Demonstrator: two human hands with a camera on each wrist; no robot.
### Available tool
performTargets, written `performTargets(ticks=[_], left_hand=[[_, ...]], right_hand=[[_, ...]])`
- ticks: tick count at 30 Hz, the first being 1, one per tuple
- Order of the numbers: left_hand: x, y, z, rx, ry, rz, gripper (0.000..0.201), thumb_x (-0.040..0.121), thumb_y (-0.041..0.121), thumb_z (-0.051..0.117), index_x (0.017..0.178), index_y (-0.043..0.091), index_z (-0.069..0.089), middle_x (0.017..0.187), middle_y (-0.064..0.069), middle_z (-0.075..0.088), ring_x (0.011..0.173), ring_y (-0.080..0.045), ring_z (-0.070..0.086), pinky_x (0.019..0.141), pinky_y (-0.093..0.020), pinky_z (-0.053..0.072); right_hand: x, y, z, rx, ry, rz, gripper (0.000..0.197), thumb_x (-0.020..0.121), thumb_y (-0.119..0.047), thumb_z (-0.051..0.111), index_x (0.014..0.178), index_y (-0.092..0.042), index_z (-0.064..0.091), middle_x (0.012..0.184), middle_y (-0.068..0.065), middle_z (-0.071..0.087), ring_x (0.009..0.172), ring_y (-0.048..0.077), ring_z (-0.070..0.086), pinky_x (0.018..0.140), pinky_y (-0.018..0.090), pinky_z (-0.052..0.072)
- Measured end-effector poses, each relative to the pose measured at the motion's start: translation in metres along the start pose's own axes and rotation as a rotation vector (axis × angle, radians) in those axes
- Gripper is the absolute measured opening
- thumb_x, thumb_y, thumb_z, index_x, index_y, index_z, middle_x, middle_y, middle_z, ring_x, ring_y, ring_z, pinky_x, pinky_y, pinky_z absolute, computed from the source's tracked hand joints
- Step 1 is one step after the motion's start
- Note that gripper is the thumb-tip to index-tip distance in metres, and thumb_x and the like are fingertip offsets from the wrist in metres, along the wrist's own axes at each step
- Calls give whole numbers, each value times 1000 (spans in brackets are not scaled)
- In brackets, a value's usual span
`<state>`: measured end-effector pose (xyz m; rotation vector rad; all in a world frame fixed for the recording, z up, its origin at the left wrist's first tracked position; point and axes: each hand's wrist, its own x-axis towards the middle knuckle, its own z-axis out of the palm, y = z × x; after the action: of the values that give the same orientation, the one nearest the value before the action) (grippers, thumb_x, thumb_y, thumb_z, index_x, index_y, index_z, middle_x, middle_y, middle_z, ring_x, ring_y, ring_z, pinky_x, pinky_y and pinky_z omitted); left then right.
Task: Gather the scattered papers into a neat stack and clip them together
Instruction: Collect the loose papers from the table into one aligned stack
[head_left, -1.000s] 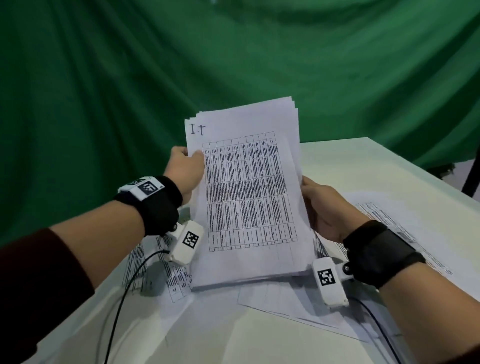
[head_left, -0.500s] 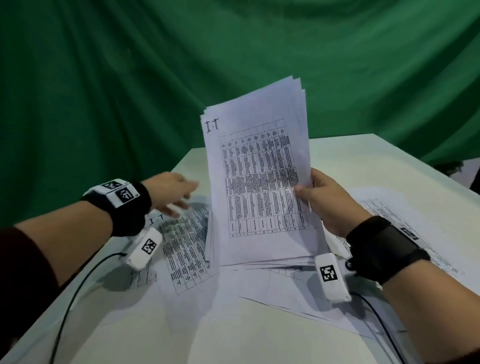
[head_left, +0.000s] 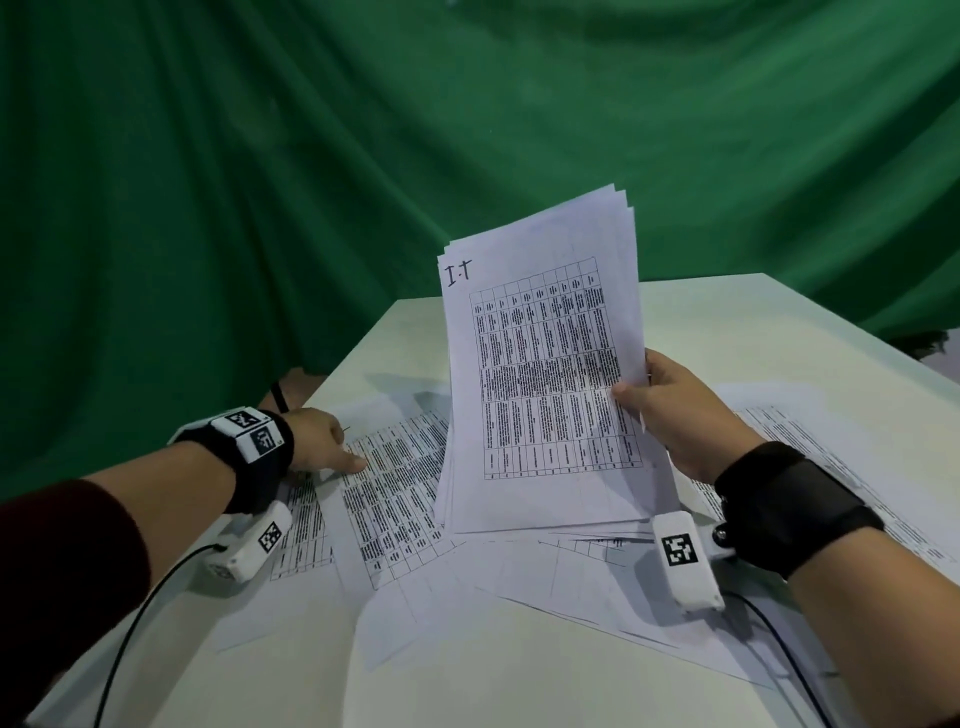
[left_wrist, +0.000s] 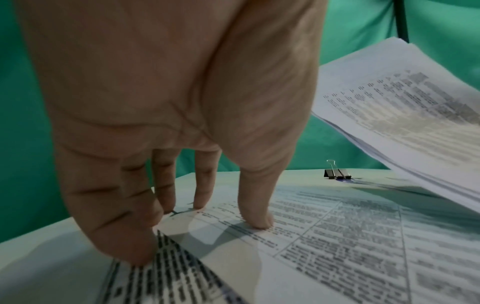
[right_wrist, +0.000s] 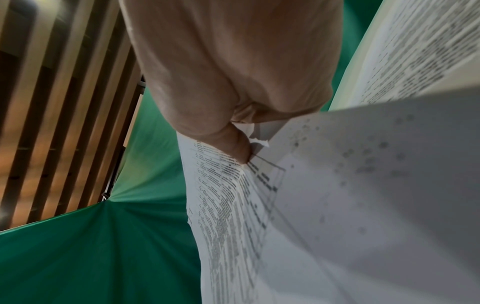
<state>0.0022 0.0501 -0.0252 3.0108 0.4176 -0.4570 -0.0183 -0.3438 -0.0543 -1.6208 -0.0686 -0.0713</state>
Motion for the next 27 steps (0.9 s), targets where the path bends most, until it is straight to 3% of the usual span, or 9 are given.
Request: performTargets(ticks=[3,5,8,14,17,19,21,22,27], left_hand=[[6,-4,7,-102,-35,-34,110,73,81,74,158,19,42,166,-6,36,147,-25,42,121,-31,34],[12,-7,12,-154,-53,-29,134,51,97,71,158,21,45,166,-5,39,147,-27,44,124,-37,35],[7,-4,12,-85,-48,-26,112,69,95,58,150,18,56,151,-6,57,136,-26,55,117,-33,42],[-6,9,12,-192,113,95,61,84,57,81,133,25,64,126,3,67,118,-21,63,105,-29,49],[-4,12,22,-455,191,178,61,85,37,84,139,30,57,122,2,74,105,-20,71,101,-36,56],[-4,15,28,-656,211,204,85,85,32,83,158,31,38,120,-1,73,100,-20,72,94,-34,61],[-12,19,30,-869,241,218,90,93,15,76,164,23,23,113,-7,71,87,-19,70,70,-23,63],[-17,21,31,-960,244,216,77,96,6,71,160,16,29,109,-8,71,83,-19,69,62,-24,61],[-22,13,27,-1153,119,158,24,103,10,64,125,2,68,115,-19,78,101,-38,77,92,-51,62]], right_hand=[[-1,1,0,-3,5,9,34,106,0,53,115,-28,68,116,0,77,103,23,72,98,45,58],[-1,0,0,-8,4,8,34,106,0,53,114,-29,69,115,0,77,104,24,72,98,46,58],[1,1,0,-18,9,20,33,106,-1,53,113,-29,69,117,1,77,107,25,72,95,45,59],[1,2,0,-15,17,22,31,106,0,53,121,-23,68,114,0,77,98,20,73,89,40,59],[2,4,-1,-27,22,12,30,106,-1,53,123,-22,67,113,-1,77,94,19,72,86,39,59],[2,4,-1,-34,28,10,31,106,-1,53,124,-22,67,111,-2,77,92,17,72,84,37,58],[3,4,-1,-38,28,12,30,106,-1,54,124,-22,67,111,-2,77,93,17,72,86,38,59],[3,4,-1,-42,30,13,30,105,-1,54,122,-23,67,112,-1,76,95,18,72,90,41,60],[3,4,-1,-41,34,25,31,105,-2,54,123,-24,67,120,4,76,108,29,72,100,54,58]])
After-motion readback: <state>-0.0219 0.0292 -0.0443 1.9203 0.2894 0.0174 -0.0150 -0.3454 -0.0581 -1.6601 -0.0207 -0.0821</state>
